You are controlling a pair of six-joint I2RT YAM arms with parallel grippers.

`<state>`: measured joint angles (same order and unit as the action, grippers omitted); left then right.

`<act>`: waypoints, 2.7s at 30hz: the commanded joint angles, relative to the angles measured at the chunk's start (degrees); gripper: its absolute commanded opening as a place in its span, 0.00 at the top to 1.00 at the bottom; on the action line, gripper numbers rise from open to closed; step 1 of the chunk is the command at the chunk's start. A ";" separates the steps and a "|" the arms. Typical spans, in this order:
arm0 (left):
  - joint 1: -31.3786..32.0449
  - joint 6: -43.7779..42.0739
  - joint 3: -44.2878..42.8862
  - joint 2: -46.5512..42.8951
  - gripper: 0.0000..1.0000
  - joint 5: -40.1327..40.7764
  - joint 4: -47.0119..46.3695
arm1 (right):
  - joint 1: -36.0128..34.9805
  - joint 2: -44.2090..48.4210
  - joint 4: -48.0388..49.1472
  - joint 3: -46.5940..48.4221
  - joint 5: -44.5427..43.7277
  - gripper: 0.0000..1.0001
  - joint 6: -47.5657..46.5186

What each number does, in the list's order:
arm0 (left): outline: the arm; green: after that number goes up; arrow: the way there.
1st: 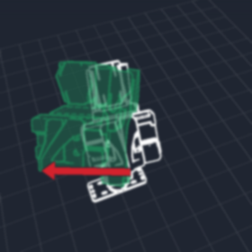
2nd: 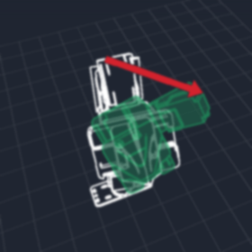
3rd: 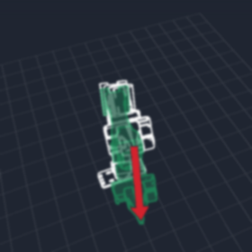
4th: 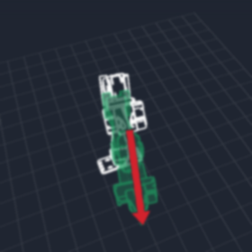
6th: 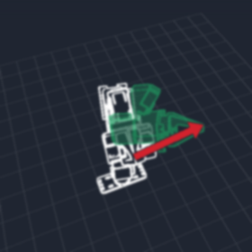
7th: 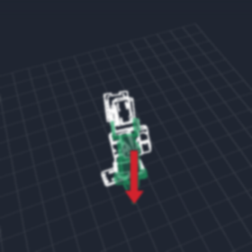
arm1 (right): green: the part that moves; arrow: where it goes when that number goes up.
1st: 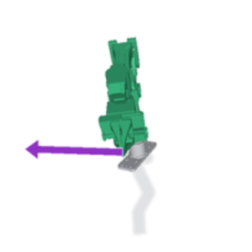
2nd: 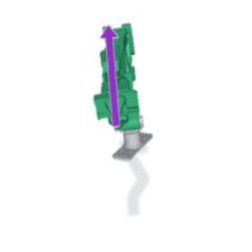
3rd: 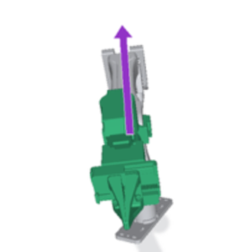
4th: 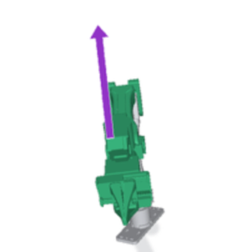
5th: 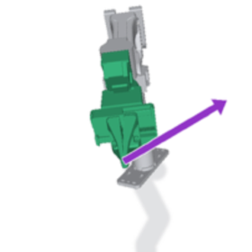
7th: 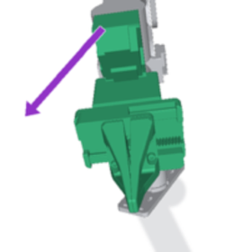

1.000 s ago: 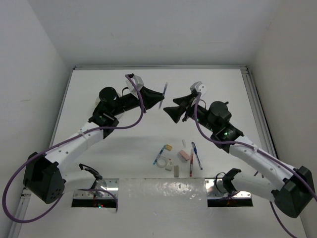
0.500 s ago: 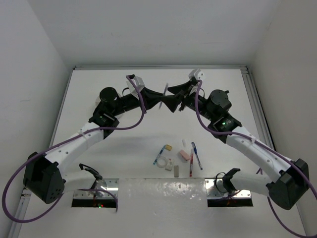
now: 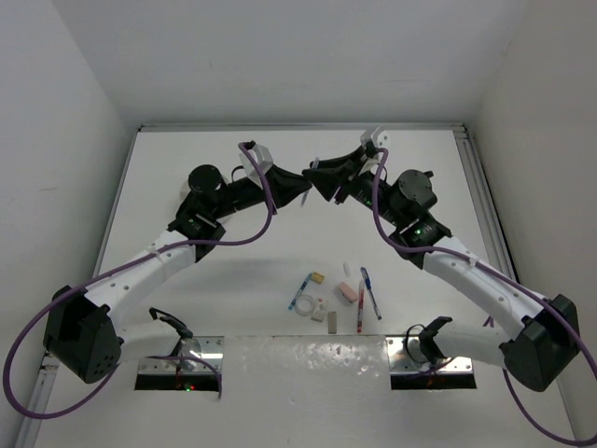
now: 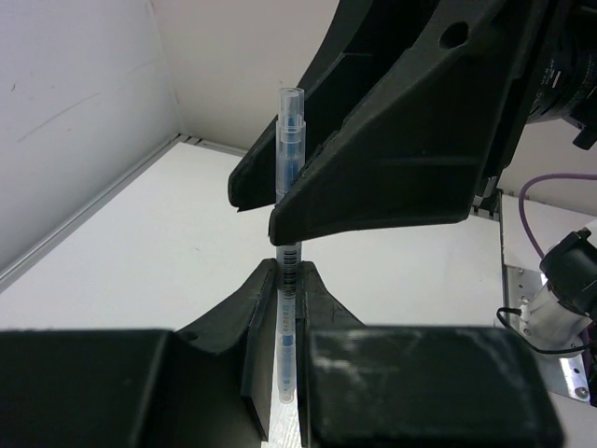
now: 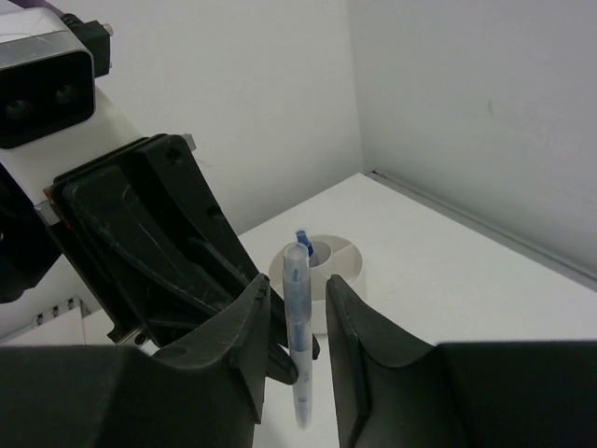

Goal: Sort the stationery into containers
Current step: Close the pen cap on the pen.

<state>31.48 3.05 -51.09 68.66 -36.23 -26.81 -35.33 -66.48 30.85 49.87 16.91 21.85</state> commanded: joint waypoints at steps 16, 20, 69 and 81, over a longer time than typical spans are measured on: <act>0.59 0.82 -1.12 -1.25 1.00 -0.33 -4.92 | 0.26 0.65 1.93 -1.26 -1.00 0.95 1.18; 0.86 0.64 -1.12 -1.34 1.00 0.19 -5.01 | 0.26 0.82 2.11 -1.44 -1.26 1.00 1.27; 3.23 5.30 2.22 1.12 1.00 5.12 -7.47 | -1.67 4.78 -4.48 1.45 -3.63 0.32 -2.25; 4.11 4.77 2.93 0.68 1.00 5.47 -5.98 | -1.85 -1.02 -0.35 6.56 -3.90 0.33 0.21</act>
<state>34.94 7.60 -48.47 70.50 -30.87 -30.94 -37.21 -66.39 27.14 53.67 13.52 21.26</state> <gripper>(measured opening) 0.109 0.666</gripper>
